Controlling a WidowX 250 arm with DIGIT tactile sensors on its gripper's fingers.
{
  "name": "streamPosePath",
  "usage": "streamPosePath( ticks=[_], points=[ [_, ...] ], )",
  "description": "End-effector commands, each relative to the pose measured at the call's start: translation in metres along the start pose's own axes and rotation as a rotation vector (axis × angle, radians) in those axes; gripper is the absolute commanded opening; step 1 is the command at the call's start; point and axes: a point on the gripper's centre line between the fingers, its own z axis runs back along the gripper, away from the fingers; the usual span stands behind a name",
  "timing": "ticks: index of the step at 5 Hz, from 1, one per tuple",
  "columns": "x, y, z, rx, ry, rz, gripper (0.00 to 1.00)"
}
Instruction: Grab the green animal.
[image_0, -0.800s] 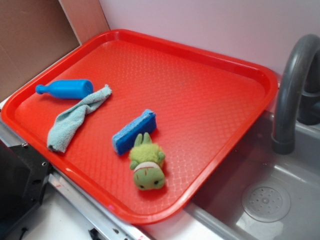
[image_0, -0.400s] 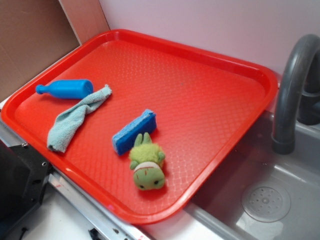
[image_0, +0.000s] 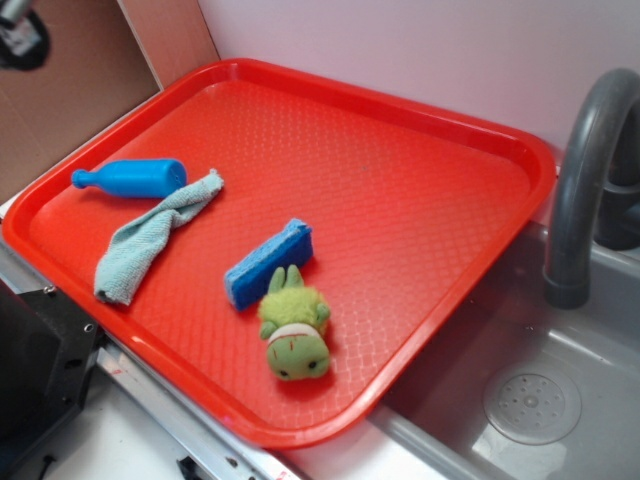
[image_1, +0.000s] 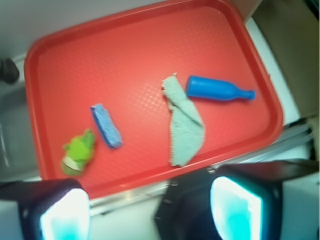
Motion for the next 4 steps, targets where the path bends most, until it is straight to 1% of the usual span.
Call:
streamPosePath(
  ticks=[1, 2, 3, 4],
  points=[
    [0.006, -0.059, -0.047, -0.059, -0.005, 0.183, 1.0],
    [0.003, -0.082, -0.084, -0.03, 0.027, 0.198, 1.0],
    [0.0, -0.094, -0.12, 0.006, 0.098, 0.211, 1.0],
    [-0.007, -0.099, -0.145, 0.037, 0.146, 0.187, 1.0]
  ],
)
